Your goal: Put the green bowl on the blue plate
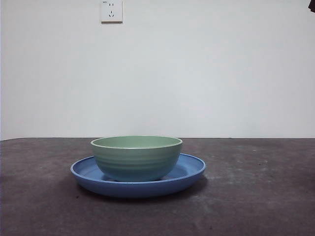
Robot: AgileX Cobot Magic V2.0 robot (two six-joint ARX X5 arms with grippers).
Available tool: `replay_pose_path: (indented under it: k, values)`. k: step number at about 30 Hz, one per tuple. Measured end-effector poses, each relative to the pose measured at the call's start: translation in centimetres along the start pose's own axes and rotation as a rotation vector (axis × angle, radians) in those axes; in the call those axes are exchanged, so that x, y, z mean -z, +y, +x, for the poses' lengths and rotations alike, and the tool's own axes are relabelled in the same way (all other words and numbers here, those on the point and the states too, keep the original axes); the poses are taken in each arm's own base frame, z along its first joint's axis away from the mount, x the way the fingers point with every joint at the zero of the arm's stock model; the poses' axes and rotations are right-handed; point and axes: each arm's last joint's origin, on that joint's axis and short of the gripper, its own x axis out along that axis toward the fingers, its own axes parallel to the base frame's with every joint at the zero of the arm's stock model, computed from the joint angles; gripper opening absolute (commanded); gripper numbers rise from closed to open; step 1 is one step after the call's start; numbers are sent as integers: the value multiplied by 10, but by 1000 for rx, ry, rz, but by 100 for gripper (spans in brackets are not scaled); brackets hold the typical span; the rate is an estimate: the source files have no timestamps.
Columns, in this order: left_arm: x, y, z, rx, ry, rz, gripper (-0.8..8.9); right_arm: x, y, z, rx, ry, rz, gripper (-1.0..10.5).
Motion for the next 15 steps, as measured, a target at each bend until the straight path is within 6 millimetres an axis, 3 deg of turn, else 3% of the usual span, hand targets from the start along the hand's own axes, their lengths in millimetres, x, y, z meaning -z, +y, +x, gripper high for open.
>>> replay_pose_path:
  k: [9, 15]
  values:
    - [52, 7, 11, -80, -70, -46, 20, 0, 0, 0, 0, 0, 0, 21]
    - [54, 7, 9, -89, -114, -48, 20, 0, 0, 0, 0, -1, 0, 21]
